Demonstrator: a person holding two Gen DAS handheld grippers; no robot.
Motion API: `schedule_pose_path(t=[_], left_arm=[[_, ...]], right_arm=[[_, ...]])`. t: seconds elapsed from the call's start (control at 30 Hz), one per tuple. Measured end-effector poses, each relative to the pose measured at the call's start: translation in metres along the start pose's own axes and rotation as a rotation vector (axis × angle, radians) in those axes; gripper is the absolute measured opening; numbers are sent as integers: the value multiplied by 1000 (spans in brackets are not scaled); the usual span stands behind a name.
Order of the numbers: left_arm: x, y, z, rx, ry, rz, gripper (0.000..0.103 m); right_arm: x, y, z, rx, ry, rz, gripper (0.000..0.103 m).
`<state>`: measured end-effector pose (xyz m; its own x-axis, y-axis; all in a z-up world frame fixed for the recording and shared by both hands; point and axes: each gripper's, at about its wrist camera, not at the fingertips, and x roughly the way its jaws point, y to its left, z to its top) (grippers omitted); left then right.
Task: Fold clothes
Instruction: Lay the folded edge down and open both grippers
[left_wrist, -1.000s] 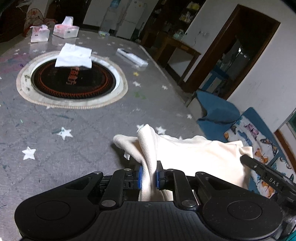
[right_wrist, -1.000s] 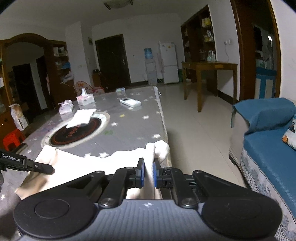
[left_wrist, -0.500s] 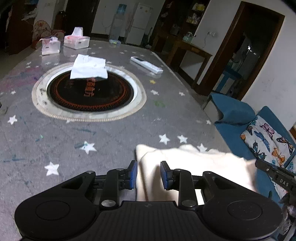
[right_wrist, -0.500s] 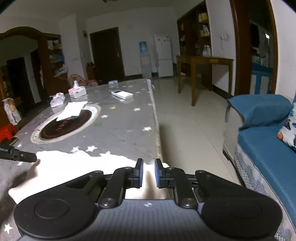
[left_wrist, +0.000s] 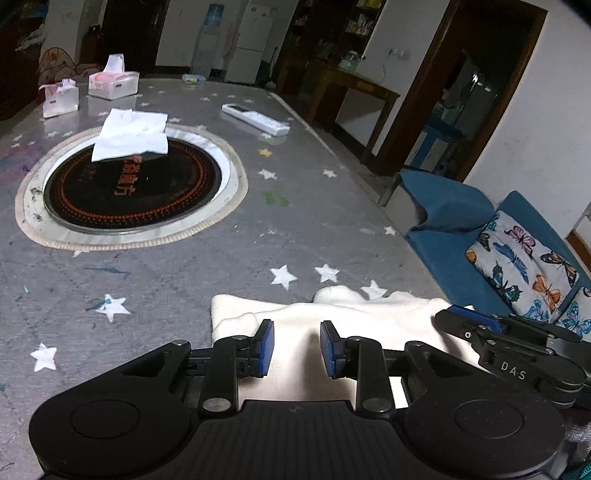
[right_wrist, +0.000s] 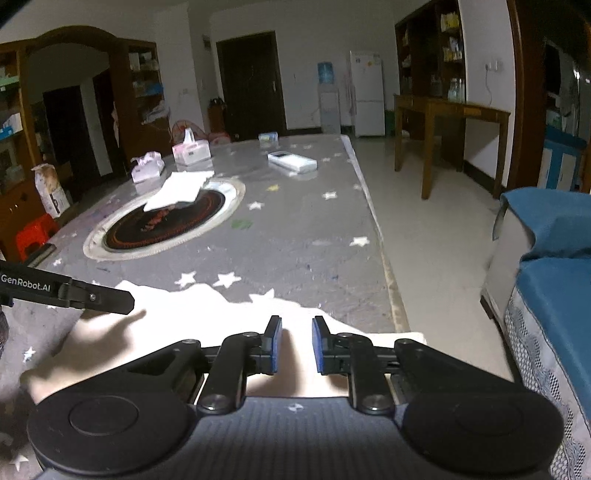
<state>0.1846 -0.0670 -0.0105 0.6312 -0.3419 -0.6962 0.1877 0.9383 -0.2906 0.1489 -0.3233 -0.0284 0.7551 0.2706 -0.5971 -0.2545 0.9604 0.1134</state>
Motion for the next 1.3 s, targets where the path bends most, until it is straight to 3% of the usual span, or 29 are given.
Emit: schedule_pose_path(t=[0.13, 0.23, 0.4, 0.5, 0.9, 1.03, 1.2, 1.3], left_arm=[[-3, 1, -4, 8, -6, 4, 30], [-13, -3, -9, 38, -25, 6, 38], [-29, -11, -26, 88, -40, 11, 42], [-37, -13, -37, 106, -43, 24, 45], [-50, -11, -64, 129, -39, 69, 56], [-52, -11, -72, 134, -32, 82, 59], [-55, -10, -81, 132, -25, 97, 64], [-59, -10, -83, 124, -27, 98, 67]], right_arm=[[-1, -1, -4, 1, 11, -1, 23], [-14, 2, -5, -1, -9, 8, 29], [-32, 12, -18, -14, -14, 15, 37], [-40, 19, -28, -23, -11, 15, 47], [-64, 31, -53, -41, -9, -19, 55], [-70, 32, -57, -39, -12, -24, 63], [-74, 37, -63, -52, -10, -40, 65], [-78, 38, -66, -53, -12, -43, 73]])
